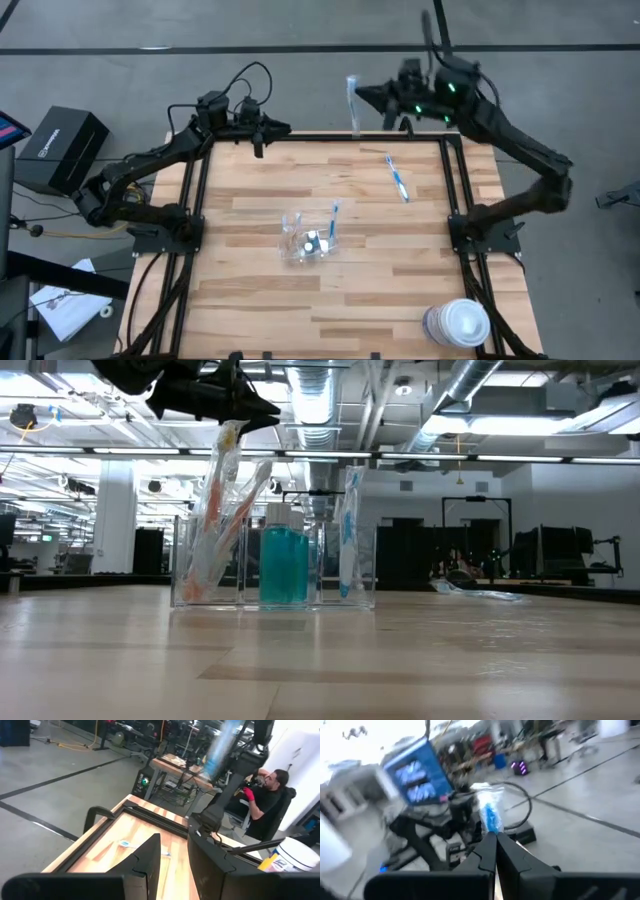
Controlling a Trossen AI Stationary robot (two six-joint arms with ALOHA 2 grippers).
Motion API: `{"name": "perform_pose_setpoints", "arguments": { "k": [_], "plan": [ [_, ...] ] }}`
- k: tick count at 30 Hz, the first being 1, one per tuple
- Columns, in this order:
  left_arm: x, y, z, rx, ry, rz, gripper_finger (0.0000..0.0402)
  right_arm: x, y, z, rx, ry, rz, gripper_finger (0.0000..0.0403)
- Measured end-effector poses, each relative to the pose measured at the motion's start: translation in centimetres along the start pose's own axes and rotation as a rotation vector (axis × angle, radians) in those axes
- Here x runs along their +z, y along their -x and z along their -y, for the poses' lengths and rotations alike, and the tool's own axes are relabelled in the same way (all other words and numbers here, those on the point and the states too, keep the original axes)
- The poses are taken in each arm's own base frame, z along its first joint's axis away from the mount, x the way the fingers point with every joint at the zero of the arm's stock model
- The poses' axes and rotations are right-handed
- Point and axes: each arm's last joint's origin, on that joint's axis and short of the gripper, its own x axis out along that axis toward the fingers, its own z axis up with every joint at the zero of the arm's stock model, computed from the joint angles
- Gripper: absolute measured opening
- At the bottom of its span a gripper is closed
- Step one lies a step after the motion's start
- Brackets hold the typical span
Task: Pick & Place toothbrushing station
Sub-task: Put the left blue toothbrush into the transparent organizer
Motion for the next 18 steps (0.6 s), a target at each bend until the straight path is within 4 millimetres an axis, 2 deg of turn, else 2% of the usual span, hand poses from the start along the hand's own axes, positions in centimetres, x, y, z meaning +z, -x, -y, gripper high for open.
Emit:
{"name": "perform_pose_setpoints", "arguments": {
  "k": [4, 7, 11, 18],
  "plan": [
    [-0.2, -0.5, 0.8, -0.031, -0.005, -0.008, 0.0092, -3.0, 2.4, -2.2, -0.051, -0.062, 0.138, 0.0],
    [-0.4, -0.9, 1.5, -0.06, -0.009, -0.016, 0.0092, -6.2, 3.2, -3.5, -0.083, -0.119, 0.222, 0.0],
    [-0.6, -1.3, 2.4, -0.102, -0.015, -0.028, 0.0092, -10.5, 3.1, -5.1, -0.133, -0.167, 0.248, 0.0],
    [-0.9, -1.7, 3.4, -0.175, -0.023, -0.05, 0.0092, -16.0, 1.9, -8.5, -0.165, -0.224, 0.274, 0.0]
  ]
}}
